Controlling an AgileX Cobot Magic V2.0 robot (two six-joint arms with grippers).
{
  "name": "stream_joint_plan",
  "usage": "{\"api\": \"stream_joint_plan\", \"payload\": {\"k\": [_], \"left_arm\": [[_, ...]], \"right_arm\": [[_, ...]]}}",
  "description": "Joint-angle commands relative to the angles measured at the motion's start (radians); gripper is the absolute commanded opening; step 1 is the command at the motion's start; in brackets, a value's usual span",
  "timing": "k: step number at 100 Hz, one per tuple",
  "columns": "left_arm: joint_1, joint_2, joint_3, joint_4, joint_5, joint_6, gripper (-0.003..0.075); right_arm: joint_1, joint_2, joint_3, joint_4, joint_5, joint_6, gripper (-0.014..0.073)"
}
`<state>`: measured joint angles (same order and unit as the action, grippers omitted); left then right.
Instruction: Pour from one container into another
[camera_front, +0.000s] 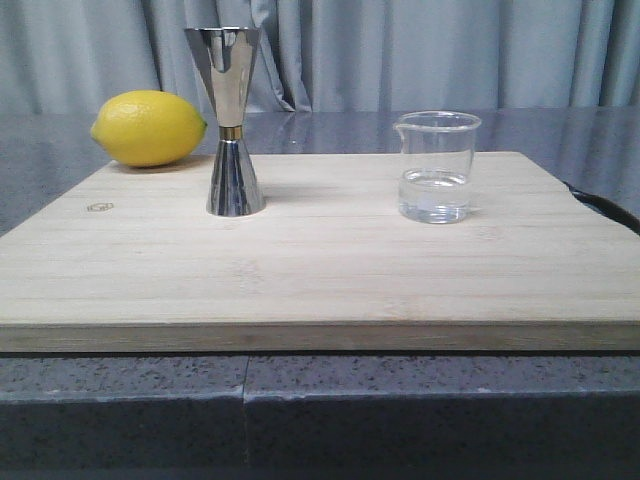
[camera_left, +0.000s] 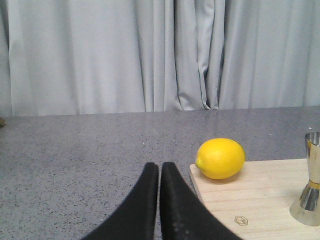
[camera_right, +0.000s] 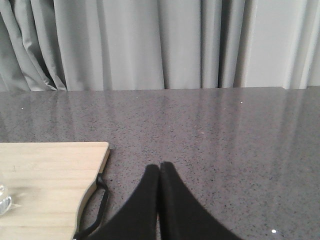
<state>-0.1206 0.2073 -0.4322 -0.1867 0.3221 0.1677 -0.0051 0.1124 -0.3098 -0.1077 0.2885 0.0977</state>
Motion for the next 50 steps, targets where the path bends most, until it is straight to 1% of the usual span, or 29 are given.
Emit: {"api": "stream_joint_plan", "payload": {"k": [1, 12, 25, 50], "left_arm": [[0.001, 0.095, -0.1, -0.01, -0.026, 0.002, -0.0019], [0.001, 0.171, -0.138, -0.01, -0.031, 0.002, -0.0019], [0.001, 0.223, -0.14, -0.01, -0.07, 0.002, -0.0019], [0.001, 0.254, -0.14, -0.01, -0.071, 0.002, -0.0019]], "right_arm": [[-0.002, 0.078, -0.098, -0.018, -0.053, -0.01, -0.0067], [-0.002, 0.129, -0.151, -0.018, -0.062, -0.01, -0.0067], [-0.002, 0.139, -0.155, -0.015, -0.097, -0.01, -0.0067], [-0.002, 0.139, -0.155, -0.015, -0.105, -0.01, -0.0067]]}}
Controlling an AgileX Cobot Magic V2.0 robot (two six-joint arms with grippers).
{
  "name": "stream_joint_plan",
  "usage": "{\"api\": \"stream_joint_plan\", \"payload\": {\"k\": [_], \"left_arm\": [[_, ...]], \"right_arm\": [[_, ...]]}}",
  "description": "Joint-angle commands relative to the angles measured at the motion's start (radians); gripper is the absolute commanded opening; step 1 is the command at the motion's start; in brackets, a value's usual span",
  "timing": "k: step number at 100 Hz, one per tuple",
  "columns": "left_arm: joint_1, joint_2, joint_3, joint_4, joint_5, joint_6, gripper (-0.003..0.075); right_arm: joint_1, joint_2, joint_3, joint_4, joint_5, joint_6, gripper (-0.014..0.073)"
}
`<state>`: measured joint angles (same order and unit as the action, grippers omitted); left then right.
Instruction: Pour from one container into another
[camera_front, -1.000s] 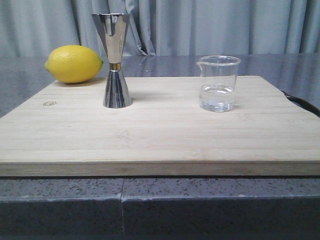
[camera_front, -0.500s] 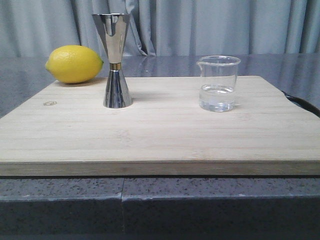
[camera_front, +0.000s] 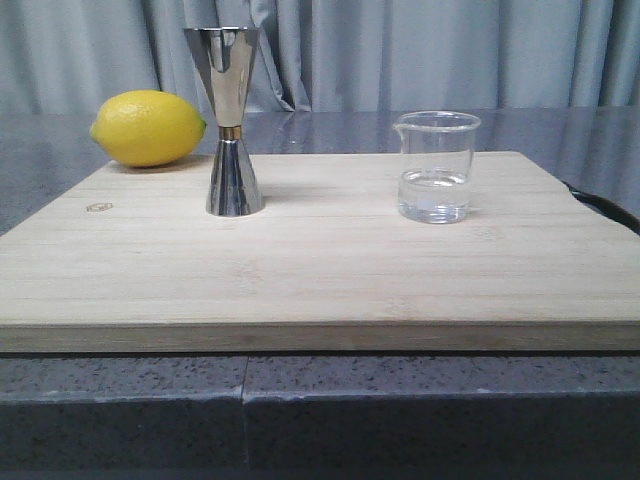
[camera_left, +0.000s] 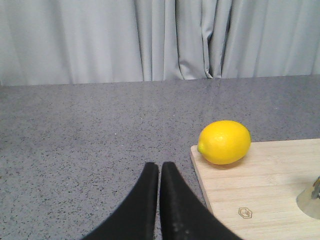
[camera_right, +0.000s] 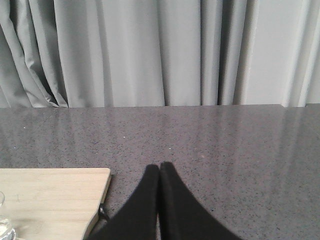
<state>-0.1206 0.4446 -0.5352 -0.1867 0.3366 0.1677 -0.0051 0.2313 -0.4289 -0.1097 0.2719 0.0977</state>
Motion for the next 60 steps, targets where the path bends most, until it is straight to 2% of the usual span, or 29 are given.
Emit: {"api": "stream_joint_plan", "payload": {"k": [1, 35, 43, 50, 60], "left_arm": [[0.001, 0.017, -0.037, -0.01, -0.085, 0.002, -0.0019], [0.001, 0.017, -0.037, -0.01, -0.089, 0.002, -0.0019], [0.001, 0.017, -0.037, -0.01, -0.099, 0.002, -0.0008], [0.001, 0.017, -0.037, -0.01, -0.126, 0.002, 0.0085], [0.001, 0.017, -0.037, -0.01, -0.16, 0.002, 0.0367]], "right_arm": [[-0.002, 0.02, -0.036, -0.013, -0.088, -0.01, -0.0067], [-0.002, 0.02, -0.036, -0.013, -0.078, -0.01, -0.0062], [-0.002, 0.02, -0.036, -0.013, -0.074, -0.01, -0.0006], [-0.002, 0.02, -0.036, -0.013, -0.074, -0.01, 0.0104], [-0.002, 0.02, -0.036, -0.014, -0.077, -0.01, 0.0351]]}}
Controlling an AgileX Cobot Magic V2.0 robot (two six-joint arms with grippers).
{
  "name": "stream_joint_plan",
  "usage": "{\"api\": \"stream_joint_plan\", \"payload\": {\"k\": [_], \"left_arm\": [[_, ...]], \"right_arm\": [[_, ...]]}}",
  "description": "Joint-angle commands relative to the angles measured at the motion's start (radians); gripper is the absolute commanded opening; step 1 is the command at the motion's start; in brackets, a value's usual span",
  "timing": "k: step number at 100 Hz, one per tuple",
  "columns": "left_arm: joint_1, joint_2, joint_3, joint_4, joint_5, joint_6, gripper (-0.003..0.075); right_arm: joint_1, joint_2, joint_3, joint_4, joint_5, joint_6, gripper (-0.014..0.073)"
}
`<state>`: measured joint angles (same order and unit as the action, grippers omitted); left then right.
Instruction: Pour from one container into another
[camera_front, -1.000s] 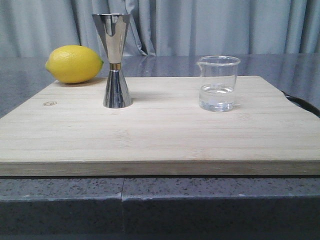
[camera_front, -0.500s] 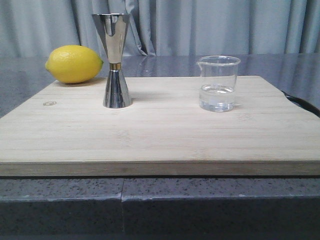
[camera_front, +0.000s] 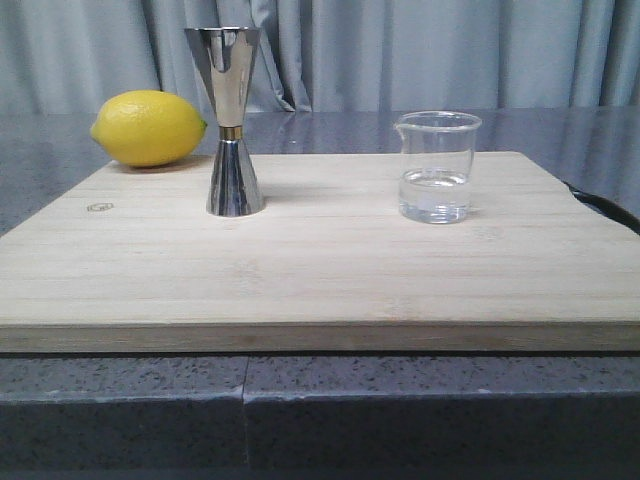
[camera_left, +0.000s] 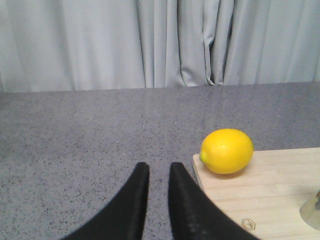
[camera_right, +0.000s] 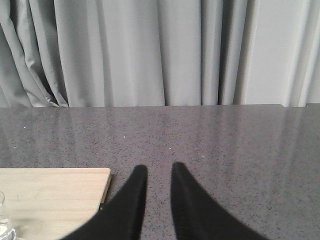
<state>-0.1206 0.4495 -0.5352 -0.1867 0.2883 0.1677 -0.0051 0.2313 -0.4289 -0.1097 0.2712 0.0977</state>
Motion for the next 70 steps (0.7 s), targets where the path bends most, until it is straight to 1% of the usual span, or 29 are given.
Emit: {"api": "stream_joint_plan", "payload": {"k": [1, 4, 8, 12, 15, 48, 70], "left_arm": [[0.001, 0.012, -0.037, -0.01, -0.111, 0.002, 0.0385], [0.001, 0.012, -0.037, -0.01, -0.12, 0.002, 0.0469], [0.001, 0.012, -0.037, -0.01, -0.131, 0.002, 0.0534], [0.001, 0.012, -0.037, -0.01, -0.144, 0.002, 0.0582], [0.001, 0.012, -0.037, -0.01, -0.149, 0.002, 0.0602], [0.001, 0.012, -0.037, -0.01, -0.152, 0.002, 0.0547], [0.001, 0.014, -0.019, -0.065, -0.152, 0.002, 0.0494]], "right_arm": [[-0.002, 0.02, -0.036, -0.014, -0.076, -0.01, 0.0381], [-0.002, 0.02, -0.036, -0.014, -0.076, -0.01, 0.0433], [-0.002, 0.02, -0.036, -0.014, -0.076, -0.01, 0.0483], [-0.002, 0.02, -0.036, -0.014, -0.076, -0.01, 0.052], [-0.002, 0.02, -0.036, -0.014, -0.076, -0.01, 0.0532], [-0.002, 0.02, -0.036, -0.013, -0.076, -0.01, 0.0533], [-0.002, 0.02, -0.036, -0.013, -0.073, -0.01, 0.0533]]}}
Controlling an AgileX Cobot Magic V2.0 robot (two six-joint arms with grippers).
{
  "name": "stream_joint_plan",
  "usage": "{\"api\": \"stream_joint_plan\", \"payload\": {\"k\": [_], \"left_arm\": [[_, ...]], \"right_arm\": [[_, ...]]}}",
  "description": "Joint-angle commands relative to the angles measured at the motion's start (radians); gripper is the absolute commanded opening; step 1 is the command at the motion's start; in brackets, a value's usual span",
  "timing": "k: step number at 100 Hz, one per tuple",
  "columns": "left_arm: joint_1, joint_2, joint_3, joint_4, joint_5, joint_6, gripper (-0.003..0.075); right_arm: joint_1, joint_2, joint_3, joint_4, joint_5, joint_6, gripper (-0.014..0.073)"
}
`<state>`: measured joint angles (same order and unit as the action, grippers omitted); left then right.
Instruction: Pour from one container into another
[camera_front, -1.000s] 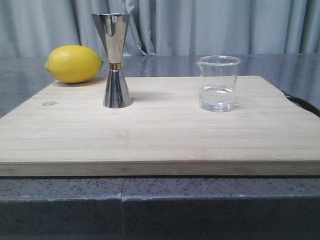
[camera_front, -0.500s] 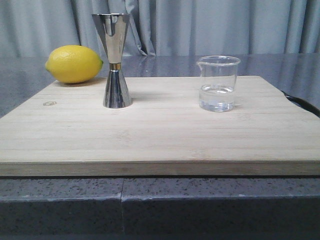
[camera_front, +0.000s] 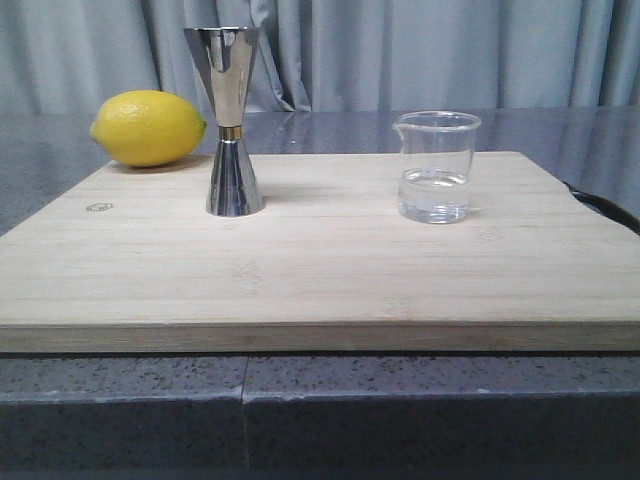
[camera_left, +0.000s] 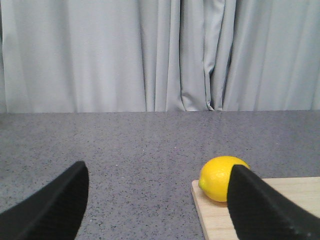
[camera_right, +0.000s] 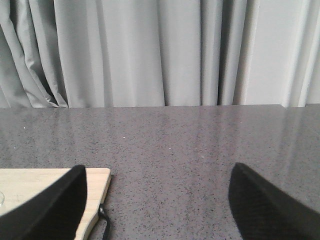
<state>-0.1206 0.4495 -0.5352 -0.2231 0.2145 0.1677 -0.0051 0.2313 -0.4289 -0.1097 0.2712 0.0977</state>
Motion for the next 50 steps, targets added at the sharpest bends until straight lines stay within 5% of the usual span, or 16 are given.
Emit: {"api": "stream_joint_plan", "payload": {"k": [1, 50], "left_arm": [[0.001, 0.018, -0.017, -0.028, -0.078, 0.002, 0.049], [0.001, 0.272, -0.061, -0.022, 0.174, 0.044, 0.0459]], "right_arm": [[-0.002, 0.02, -0.036, -0.013, -0.073, -0.01, 0.0533], [-0.002, 0.02, -0.036, -0.013, -0.073, -0.01, 0.0533]]}}
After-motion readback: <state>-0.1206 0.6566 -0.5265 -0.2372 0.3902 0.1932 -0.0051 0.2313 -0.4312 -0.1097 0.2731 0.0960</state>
